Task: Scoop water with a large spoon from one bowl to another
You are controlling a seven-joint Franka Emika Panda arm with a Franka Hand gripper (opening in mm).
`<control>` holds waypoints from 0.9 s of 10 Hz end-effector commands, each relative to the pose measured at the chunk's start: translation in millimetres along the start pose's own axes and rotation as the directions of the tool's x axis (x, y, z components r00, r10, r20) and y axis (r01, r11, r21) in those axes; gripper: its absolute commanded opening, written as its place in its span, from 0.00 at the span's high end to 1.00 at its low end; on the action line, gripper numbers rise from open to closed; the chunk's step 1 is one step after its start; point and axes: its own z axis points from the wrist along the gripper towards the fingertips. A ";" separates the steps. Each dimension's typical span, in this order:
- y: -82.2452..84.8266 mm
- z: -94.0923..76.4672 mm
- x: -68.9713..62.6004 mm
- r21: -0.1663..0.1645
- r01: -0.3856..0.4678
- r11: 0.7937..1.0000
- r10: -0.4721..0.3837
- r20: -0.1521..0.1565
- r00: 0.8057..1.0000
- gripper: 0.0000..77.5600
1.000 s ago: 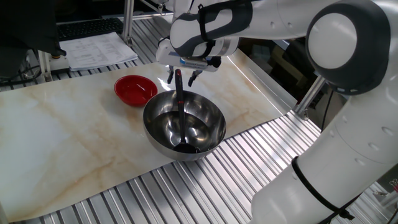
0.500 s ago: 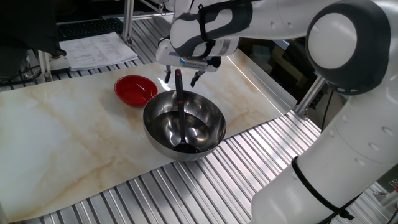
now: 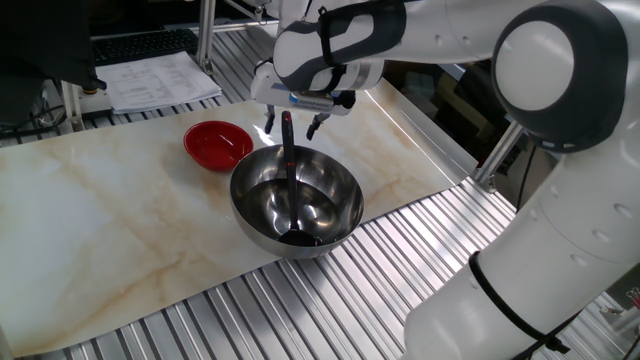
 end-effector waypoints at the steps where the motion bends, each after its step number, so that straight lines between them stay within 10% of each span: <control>1: -12.2 32.9 7.4 -0.009 0.033 0.999 -0.032 0.024 0.999 0.00; 9: -13.7 44.2 8.2 -0.010 0.034 0.999 -0.034 0.031 0.999 0.00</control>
